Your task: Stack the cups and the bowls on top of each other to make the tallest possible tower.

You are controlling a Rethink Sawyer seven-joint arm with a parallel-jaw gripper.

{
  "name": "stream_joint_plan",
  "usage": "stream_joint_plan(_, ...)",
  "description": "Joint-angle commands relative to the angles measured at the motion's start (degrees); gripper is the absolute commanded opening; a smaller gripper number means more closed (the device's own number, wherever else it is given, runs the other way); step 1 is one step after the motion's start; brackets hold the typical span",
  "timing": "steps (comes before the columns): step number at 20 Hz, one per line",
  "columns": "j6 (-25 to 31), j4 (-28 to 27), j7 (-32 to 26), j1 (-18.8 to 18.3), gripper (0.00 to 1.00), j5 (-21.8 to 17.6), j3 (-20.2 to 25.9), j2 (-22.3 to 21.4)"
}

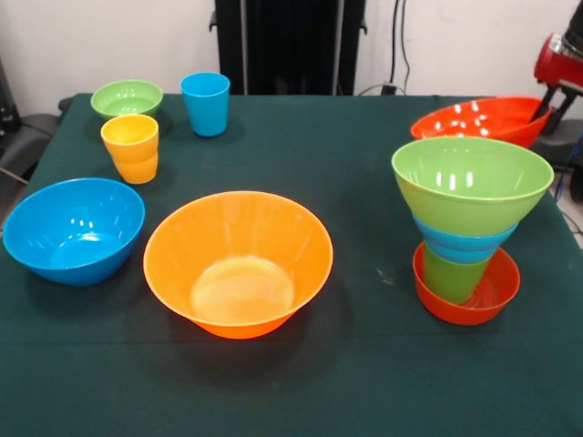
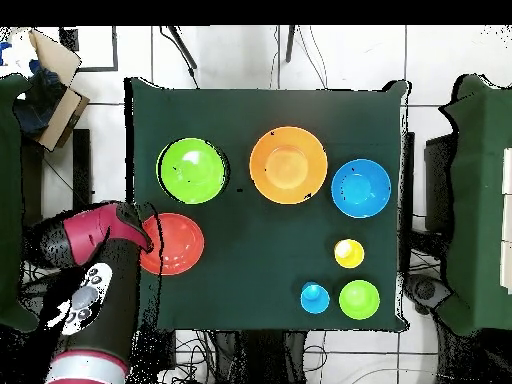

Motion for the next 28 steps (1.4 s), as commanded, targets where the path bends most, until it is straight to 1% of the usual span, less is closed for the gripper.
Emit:
stream_joint_plan(1,12.0,0.2,2.1,-1.9,0.0,-2.1,-1.1,-3.9)
stream_joint_plan(5,14.0,0.4,0.7,-2.8,0.0,-2.7,-1.8,-5.4)
stream_joint_plan(7,17.0,-0.2,0.1,-3.1,0.0,-3.0,-2.3,-6.8)
stream_joint_plan(10,23.4,-3.7,-1.0,-3.8,0.0,-3.1,-2.3,-8.3)
stream_joint_plan(14,30.7,-9.7,-1.1,-4.9,0.0,-2.9,-1.6,-8.5)
stream_joint_plan(17,32.2,-14.1,-1.4,-6.3,0.0,-2.7,-0.4,-7.0)
stream_joint_plan(22,32.7,-21.8,-2.0,-9.0,0.0,-2.3,1.8,-3.0)
stream_joint_plan(24,32.0,-24.2,-1.3,-9.6,0.0,-2.2,2.2,-1.4)
stream_joint_plan(28,33.1,-30.1,-0.8,-10.3,0.0,-3.2,1.5,1.8)
